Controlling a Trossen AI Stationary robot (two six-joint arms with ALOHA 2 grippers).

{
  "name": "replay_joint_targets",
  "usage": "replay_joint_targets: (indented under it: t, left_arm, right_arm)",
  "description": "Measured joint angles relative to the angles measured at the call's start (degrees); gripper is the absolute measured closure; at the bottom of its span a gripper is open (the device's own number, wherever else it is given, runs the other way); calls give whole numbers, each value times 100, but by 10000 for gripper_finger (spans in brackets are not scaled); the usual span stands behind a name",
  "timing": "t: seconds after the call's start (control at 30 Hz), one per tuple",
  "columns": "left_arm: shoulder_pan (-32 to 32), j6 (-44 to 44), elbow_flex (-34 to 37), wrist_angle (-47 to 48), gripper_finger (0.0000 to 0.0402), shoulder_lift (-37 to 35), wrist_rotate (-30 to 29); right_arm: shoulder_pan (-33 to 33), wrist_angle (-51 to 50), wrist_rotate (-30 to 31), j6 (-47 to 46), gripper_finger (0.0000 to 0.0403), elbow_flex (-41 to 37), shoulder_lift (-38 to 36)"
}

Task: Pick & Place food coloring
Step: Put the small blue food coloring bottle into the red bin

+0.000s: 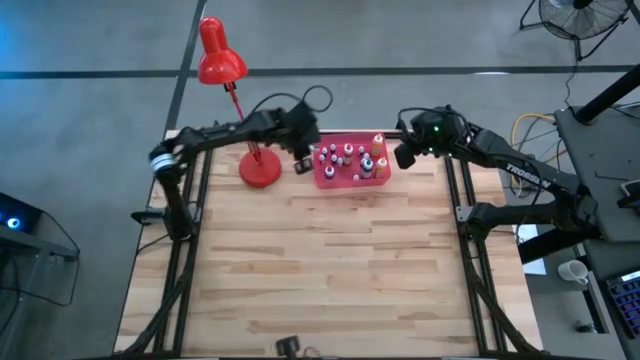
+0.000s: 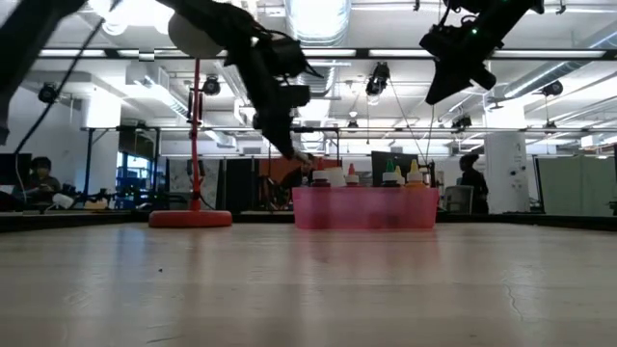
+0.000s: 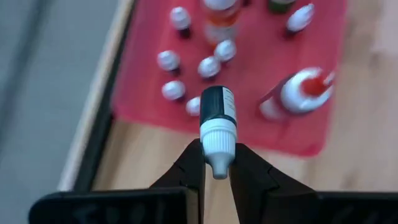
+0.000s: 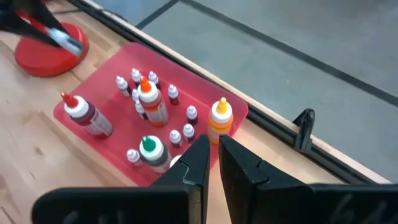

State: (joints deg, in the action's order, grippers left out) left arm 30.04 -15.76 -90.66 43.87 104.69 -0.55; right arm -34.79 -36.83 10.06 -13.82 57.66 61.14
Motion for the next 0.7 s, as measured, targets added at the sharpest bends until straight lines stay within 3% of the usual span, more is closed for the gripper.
replay_joint_targets:
  t: [0.13,0.4,0.7]
  left_arm:
    - [48,155,-1258,957,371,928,602]
    - [66,433,-3067,1433,371,2028,494]
    - [44,778,-4060,1596,371,2374,511]
  right_arm:
    - [-16,107,-1,-115,374,77,51]
    - [-67,133,2,-296,374,102,79]
    - [-90,20,2,-318,374,99,81]
